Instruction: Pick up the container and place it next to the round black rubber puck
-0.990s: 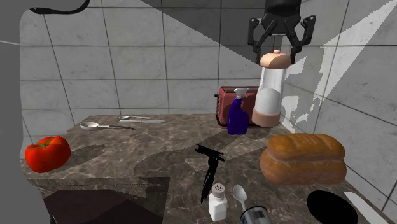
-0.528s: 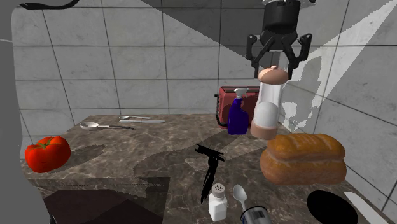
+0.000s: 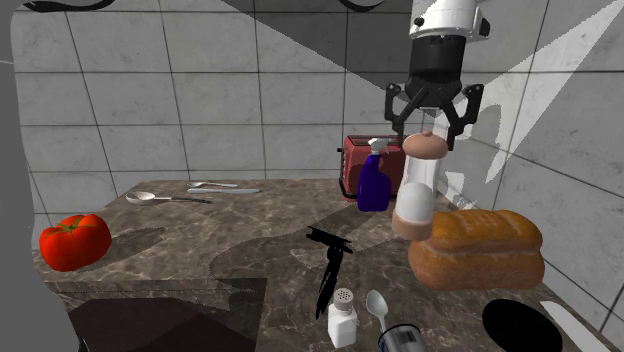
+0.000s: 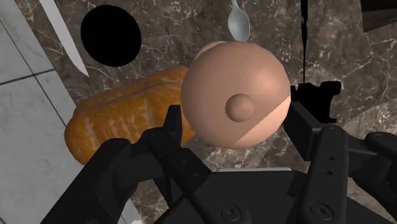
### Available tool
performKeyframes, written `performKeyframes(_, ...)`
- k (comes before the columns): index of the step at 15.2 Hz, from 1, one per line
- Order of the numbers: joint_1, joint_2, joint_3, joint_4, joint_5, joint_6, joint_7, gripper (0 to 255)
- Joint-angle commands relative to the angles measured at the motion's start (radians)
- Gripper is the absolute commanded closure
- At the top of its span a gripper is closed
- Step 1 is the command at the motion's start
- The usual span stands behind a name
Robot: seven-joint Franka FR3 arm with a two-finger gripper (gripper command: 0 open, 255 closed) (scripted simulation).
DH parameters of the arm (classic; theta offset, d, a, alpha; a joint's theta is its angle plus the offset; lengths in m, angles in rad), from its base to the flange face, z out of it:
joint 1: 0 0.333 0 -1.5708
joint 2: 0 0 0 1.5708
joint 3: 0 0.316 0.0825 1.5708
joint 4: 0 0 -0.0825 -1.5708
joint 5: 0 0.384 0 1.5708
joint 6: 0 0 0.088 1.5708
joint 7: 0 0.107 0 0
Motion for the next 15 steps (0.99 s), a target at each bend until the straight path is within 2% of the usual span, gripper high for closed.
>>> performKeyframes(1,0.002,-0.003,0.001,-0.031,-0.001,0.028,0.004,255)
performKeyframes(15,0.005,0.008,0.005,-0.205,0.003,0.213,0.01,255)
